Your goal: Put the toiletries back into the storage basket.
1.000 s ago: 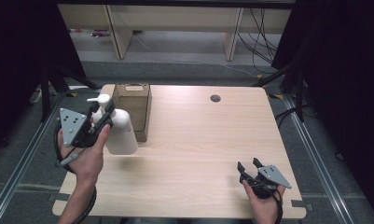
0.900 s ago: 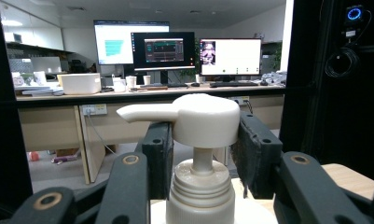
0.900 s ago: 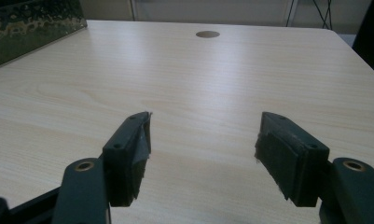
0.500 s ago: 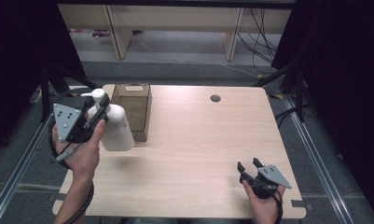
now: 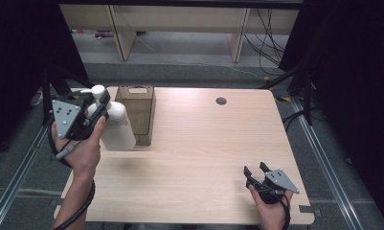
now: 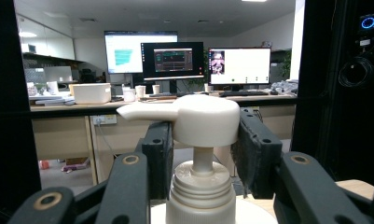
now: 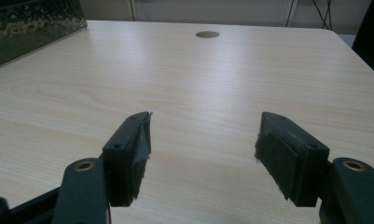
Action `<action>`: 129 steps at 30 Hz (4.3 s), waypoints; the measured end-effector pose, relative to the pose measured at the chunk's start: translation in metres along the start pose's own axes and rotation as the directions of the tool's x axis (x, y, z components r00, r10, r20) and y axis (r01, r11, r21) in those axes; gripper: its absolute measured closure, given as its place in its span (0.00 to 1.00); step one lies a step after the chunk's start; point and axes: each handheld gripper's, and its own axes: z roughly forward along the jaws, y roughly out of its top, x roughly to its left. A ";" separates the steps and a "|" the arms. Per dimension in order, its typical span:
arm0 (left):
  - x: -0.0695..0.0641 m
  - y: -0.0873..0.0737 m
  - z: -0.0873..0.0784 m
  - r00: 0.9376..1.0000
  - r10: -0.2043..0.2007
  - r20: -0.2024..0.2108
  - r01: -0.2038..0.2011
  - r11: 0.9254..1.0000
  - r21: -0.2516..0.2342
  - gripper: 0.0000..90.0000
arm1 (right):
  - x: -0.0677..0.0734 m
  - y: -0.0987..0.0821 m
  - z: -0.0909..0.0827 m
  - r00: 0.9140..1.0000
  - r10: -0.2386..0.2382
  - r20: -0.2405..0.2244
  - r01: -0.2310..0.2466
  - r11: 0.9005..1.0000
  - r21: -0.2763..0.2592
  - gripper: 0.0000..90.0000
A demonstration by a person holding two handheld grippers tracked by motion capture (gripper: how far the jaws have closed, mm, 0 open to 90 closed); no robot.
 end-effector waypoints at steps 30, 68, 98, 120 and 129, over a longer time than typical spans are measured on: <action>0.009 0.012 0.035 1.000 0.016 0.008 -0.016 0.999 -0.030 0.66 | -0.001 0.000 0.000 1.000 -0.007 0.004 0.007 1.000 -0.005 0.40; 0.019 0.001 0.067 0.999 0.027 -0.024 -0.027 0.999 -0.026 0.66 | -0.001 0.000 0.000 1.000 -0.013 0.004 0.013 1.000 -0.008 0.40; 0.020 -0.016 0.080 0.998 0.044 -0.037 -0.044 0.999 0.019 0.66 | -0.001 0.000 0.000 1.000 -0.007 0.001 0.007 1.000 -0.002 0.39; 0.019 -0.029 0.082 0.997 0.062 -0.040 -0.061 0.997 0.043 0.66 | 0.000 0.000 0.000 1.000 0.001 -0.005 -0.001 1.000 0.003 0.39; 0.017 -0.034 0.083 0.997 0.069 -0.041 -0.066 0.996 0.053 0.66 | 0.000 0.000 0.000 1.000 -0.006 -0.004 0.006 1.000 0.001 0.39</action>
